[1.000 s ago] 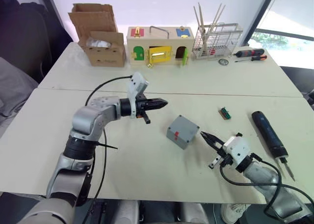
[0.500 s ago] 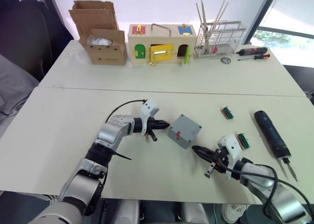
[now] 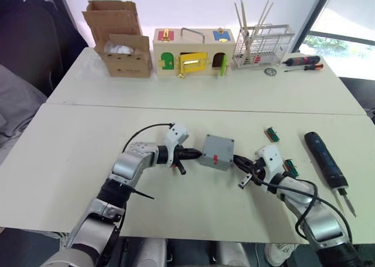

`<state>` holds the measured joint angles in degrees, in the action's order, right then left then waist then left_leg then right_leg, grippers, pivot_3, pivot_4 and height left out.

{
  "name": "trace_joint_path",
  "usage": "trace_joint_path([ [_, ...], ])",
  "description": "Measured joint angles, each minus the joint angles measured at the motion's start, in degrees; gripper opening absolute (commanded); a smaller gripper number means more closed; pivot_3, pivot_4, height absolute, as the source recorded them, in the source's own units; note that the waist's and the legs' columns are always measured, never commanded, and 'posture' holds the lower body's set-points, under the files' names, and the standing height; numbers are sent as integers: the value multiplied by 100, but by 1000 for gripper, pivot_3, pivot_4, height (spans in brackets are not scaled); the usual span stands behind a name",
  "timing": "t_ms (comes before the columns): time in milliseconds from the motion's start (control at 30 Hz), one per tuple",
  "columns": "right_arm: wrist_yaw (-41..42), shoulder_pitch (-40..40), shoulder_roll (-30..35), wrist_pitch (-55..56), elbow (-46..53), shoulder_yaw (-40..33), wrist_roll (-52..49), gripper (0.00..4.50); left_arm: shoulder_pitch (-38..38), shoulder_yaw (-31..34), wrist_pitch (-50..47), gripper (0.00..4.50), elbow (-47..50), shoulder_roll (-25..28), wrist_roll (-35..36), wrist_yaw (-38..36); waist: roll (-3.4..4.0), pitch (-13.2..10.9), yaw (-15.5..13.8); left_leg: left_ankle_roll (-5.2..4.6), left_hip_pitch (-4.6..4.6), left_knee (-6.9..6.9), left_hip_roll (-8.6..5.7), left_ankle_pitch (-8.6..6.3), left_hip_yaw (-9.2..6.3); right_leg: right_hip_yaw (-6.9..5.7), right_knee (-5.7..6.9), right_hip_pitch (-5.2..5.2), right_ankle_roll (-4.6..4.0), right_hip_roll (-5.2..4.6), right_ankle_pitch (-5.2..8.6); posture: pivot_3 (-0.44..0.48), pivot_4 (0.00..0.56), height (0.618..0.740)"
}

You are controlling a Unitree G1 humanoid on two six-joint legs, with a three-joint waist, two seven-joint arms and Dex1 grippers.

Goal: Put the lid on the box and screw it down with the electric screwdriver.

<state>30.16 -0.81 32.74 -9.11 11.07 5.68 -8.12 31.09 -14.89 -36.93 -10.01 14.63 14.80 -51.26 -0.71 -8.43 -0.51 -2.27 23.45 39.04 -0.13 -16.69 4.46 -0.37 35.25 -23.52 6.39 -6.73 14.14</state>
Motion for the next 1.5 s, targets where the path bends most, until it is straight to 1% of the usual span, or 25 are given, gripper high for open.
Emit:
trace_joint_path([
  [433, 56, 189, -242, 122, -248, -134, 118, 21, 0, 8, -28, 99, 12, -34, 0, 19, 7, -4, 15, 0, 0, 0, 0, 0, 0, 0, 0, 0, 1, 0, 0, 0, 150, 729],
  [600, -8, -19, -256, -75, 15, -285, 74, 21, 4, 130, -1, 99, 33, -12, 76, 42, 12, -7, -3, 1, 1, -1, 0, -1, 0, 0, 0, -1, 1, -2, 0, 0, 150, 729],
  [700, -237, -433, -262, -617, 576, -868, -208, 21, 43, 539, -1, 99, 295, 236, 223, 135, 21, -14, -4, 2, 5, -3, 0, -1, 0, 0, 0, -5, 1, -3, 0, 0, 150, 729],
  [767, -422, -792, -281, -1124, 1202, -1429, -564, 21, 85, 928, -92, 99, 632, 596, 409, 126, 24, -15, 10, 17, 5, -11, 1, -8, 0, 1, 0, -8, 1, -3, 0, 0, 150, 729],
  [800, -564, -950, -391, -1414, 1598, -1748, -826, 21, 108, 1073, -206, 99, 876, 772, 540, 71, 25, -16, 15, 21, 6, -15, 2, -8, -1, 1, 1, -11, 1, -2, 0, 0, 150, 729],
  [867, -808, -1167, -584, -1828, 2286, -2210, -1274, 21, 125, 1195, -394, 99, 1387, 981, 822, -102, 29, -16, 14, 23, 5, -19, 2, -9, -1, 0, 0, -10, 1, -2, 0, 0, 150, 729],
  [933, -955, -1324, -648, -2170, 2758, -2531, -1606, 21, 127, 1163, -553, 99, 1804, 1001, 1066, -221, 30, -15, 2, 23, 4, -16, -2, -9, -1, 0, -4, -4, 1, -5, 0, 0, 150, 729],
  [1000, -1042, -1566, -681, -2380, 3048, -2773, -1802, 538, 106, 1051, -679, 99, 2092, 1019, 1248, -353, 30, -15, -19, 23, 3, -15, -4, -9, -1, 0, -5, -1, 0, -6, 0, 0, 150, 729],
  [1033, -1085, -1745, -694, -2450, 3157, -2888, -1810, 878, 106, 953, -719, 99, 2221, 1078, 1324, -438, 30, -15, -21, 23, 3, -15, -4, -9, 0, 0, -5, -1, 0, -6, 0, 0, 150, 729],
  [1067, -1115, -1942, -694, -2481, 3213, -2996, -1802, 1334, 103, 836, -729, 99, 2342, 1165, 1352, -555, 31, -15, -17, 23, 3, -15, -4, -9, 0, 0, -6, -1, -1, -5, 1, 0, 150, 729],
  [1100, -1152, -2138, -704, -2505, 3220, -3124, -1794, 1889, 97, 705, -722, 99, 2438, 1254, 1376, -691, 31, -15, -8, 22, 3, -16, -4, -9, 0, 0, -6, -2, -1, -5, 1, 0, 150, 729],
  [1200, -1209, -2477, -751, -2535, 3216, -3511, -1791, 3340, 53, 309, -643, 99, 2664, 1486, 1397, -1055, 34, -17, -4, 22, 3, -19, -2, -9, 0, 0, -6, -5, -2, -2, 2, 0, 150, 729],
  [1233, -1216, -2589, -767, -2538, 3216, -3578, -1791, 3767, 51, 196, -606, 99, 2719, 1574, 1391, -1160, 35, -18, -5, 22, 3, -24, -2, -8, 0, 0, -6, -7, -2, -1, 2, 0, 150, 729],
  [1300, -1208, -2799, -844, -2548, 3215, -3600, -1792, 4451, 32, 63, -507, 99, 2785, 1742, 1362, -1315, 37, -19, -10, 8, 3, -27, -1, 0, 0, -1, -6, -10, -2, -1, 3, 0, 150, 729],
  [1467, -1225, -2969, -940, -2544, 3148, -3595, -1769, 4451, 10, -25, -366, 99, 2865, 1853, 1320, -1399, 43, -23, -3, 6, 3, -23, -2, 0, 0, 1, -15, -5, -2, -5, 3, 0, 150, 729],
  [1500, -1226, -2978, -940, -2541, 3109, -3582, -1738, 4232, 8, -25, -366, 99, 2866, 1852, 1320, -1391, 43, -23, -3, 5, 3, -23, -2, 0, 0, 1, -15, -6, -2, -5, 3, 0, 150, 729],
])
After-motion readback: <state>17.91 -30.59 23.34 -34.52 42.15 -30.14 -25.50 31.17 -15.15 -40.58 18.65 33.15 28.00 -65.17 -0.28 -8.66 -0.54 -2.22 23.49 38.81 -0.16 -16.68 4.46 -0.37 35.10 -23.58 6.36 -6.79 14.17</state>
